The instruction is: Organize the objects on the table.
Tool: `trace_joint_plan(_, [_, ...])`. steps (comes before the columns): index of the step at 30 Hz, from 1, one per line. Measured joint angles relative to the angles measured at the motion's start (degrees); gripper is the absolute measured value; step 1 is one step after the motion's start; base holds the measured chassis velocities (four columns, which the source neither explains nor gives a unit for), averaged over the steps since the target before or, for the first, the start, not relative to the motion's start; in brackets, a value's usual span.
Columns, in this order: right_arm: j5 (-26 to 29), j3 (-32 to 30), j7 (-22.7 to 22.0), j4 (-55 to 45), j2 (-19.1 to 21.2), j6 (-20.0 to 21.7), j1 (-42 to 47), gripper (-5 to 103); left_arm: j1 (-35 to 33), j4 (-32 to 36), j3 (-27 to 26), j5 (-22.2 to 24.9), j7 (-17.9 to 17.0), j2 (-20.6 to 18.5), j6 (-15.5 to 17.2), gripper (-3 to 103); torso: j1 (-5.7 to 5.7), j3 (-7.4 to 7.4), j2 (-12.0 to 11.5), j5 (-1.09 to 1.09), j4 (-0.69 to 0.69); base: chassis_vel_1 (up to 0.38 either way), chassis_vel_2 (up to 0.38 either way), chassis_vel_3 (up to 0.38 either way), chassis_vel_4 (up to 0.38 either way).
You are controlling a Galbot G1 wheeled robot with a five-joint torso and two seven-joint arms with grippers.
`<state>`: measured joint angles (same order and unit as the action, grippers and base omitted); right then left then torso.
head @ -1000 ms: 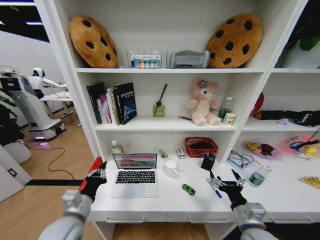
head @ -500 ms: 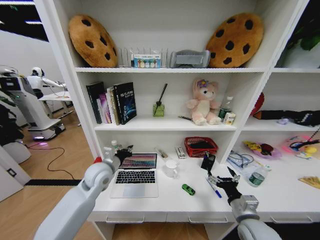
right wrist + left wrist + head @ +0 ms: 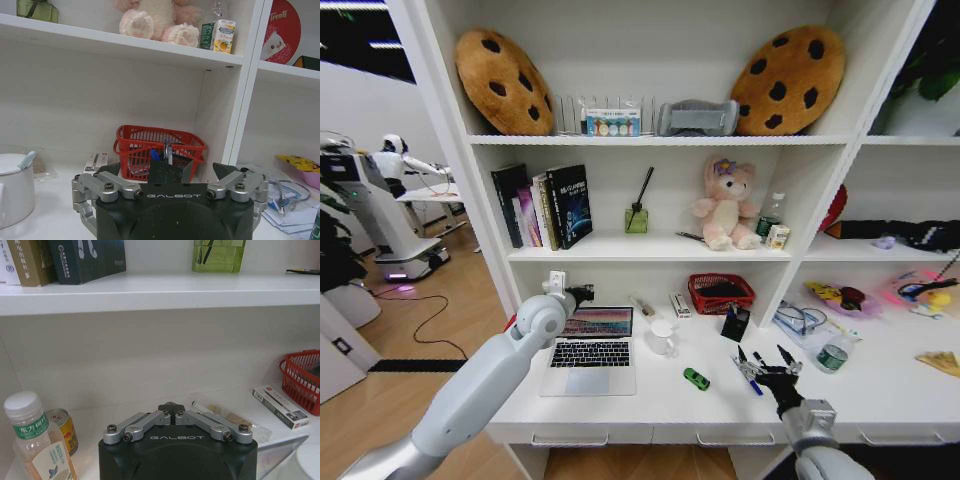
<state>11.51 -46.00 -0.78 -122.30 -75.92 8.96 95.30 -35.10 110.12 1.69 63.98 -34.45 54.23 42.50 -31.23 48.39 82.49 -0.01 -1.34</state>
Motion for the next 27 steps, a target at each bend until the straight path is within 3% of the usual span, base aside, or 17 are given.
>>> trace_joint_plan(8, [-0.1,0.9,0.0,1.1,-0.6,0.0,-0.3,100,-4.1,3.0,-0.8,-0.2,-0.1,-1.6,-0.2,0,0.01,0.00,0.0,0.00,0.00,0.000,0.000,0.000,0.000])
trace_joint_plan(16, [-0.1,1.2,0.0,2.1,-0.8,0.0,-0.8,100,-7.8,7.6,-1.3,1.6,-3.1,-3.2,-0.3,0,0.01,-0.01,0.0,0.00,-0.01,0.000,0.000,0.000,0.000])
trace_joint_plan(22, [-0.8,2.5,0.1,3.6,-1.3,-0.8,-1.5,100,-14.3,13.5,-3.7,2.8,-5.7,-5.3,-0.3,0,0.00,0.00,0.0,0.01,0.00,0.000,0.000,0.000,0.000])
trace_joint_plan(27, [-2.7,4.6,0.2,5.5,-1.8,-2.1,-1.6,100,-25.5,16.4,-5.9,1.8,-5.6,-6.2,-0.3,0,0.01,-0.01,0.0,0.00,0.00,0.000,0.000,0.000,0.000])
